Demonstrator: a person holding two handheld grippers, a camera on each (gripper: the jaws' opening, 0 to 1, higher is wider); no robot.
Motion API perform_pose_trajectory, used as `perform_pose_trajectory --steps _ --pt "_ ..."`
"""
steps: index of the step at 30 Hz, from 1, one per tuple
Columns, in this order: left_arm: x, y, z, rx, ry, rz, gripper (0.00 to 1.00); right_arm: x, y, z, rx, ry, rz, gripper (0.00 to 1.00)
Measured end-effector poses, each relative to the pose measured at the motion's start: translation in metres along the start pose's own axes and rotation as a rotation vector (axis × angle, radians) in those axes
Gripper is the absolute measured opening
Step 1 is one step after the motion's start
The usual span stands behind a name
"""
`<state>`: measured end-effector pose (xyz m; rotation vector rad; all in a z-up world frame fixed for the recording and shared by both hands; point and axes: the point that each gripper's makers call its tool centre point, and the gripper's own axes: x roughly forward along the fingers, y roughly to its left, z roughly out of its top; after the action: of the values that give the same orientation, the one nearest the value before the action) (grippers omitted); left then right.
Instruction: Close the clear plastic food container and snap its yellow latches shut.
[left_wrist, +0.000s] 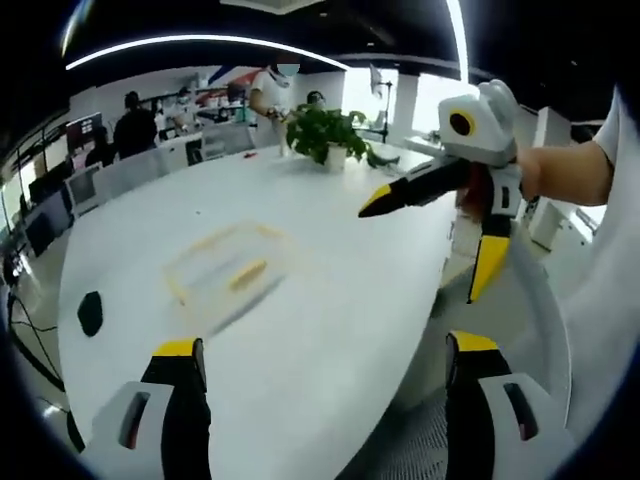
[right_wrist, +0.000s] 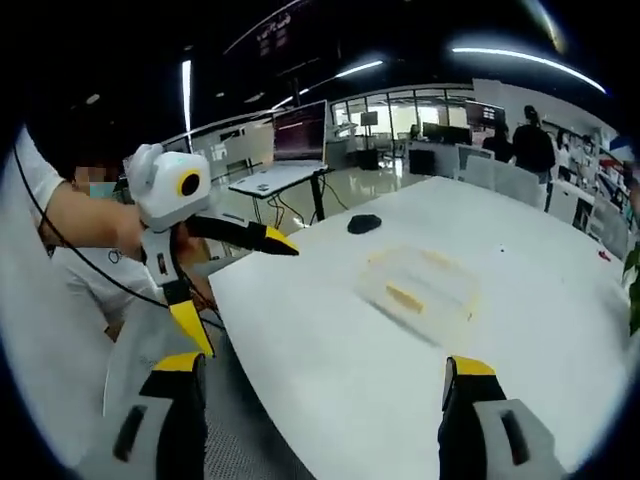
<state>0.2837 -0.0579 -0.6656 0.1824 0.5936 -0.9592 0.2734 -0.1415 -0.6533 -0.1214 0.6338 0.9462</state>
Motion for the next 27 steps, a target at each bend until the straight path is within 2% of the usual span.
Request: perform_pose_trajectory --steps 3,5,9,15,18,20,23,25,27 --pt "-0.004 -0.007 -0.002 0.009 0.0 0.001 0.98 -0.003 0.002 -0.003 0.01 -0.006 -0.007 0.99" --pt "-0.007 -0.008 -0.004 0.066 0.015 0.023 0.98 -0.007 0.004 -0.004 -0.002 -0.01 -0.016 0.99" --pt "-0.012 -0.016 -0.003 0.052 -0.015 0.004 0.97 -0.012 0.011 -0.004 0.014 -0.034 -0.012 0.99" --pt "-0.019 -0.016 -0.007 0.013 -0.05 0.015 0.96 -0.018 0.018 -0.005 0.038 -0.079 -0.002 0.99" --pt "-0.023 -0.02 -0.004 -0.013 -0.09 -0.001 0.96 -0.02 0.023 -0.009 0.029 -0.102 0.005 0.99" --pt "-0.024 -0.023 -0.005 -0.021 -0.091 -0.013 0.97 -0.021 0.025 -0.011 0.027 -0.121 0.012 0.99" --pt "-0.025 -0.023 -0.008 -0.014 -0.092 -0.005 0.96 -0.023 0.027 -0.015 0.048 -0.128 0.032 0.99" --pt "-0.024 -0.023 -0.01 -0.05 -0.098 -0.01 0.96 -0.023 0.027 -0.02 0.048 -0.114 0.026 0.99" --pt "-0.023 -0.024 -0.012 -0.05 -0.099 -0.005 0.96 -0.023 0.026 -0.024 0.05 -0.107 0.021 0.99"
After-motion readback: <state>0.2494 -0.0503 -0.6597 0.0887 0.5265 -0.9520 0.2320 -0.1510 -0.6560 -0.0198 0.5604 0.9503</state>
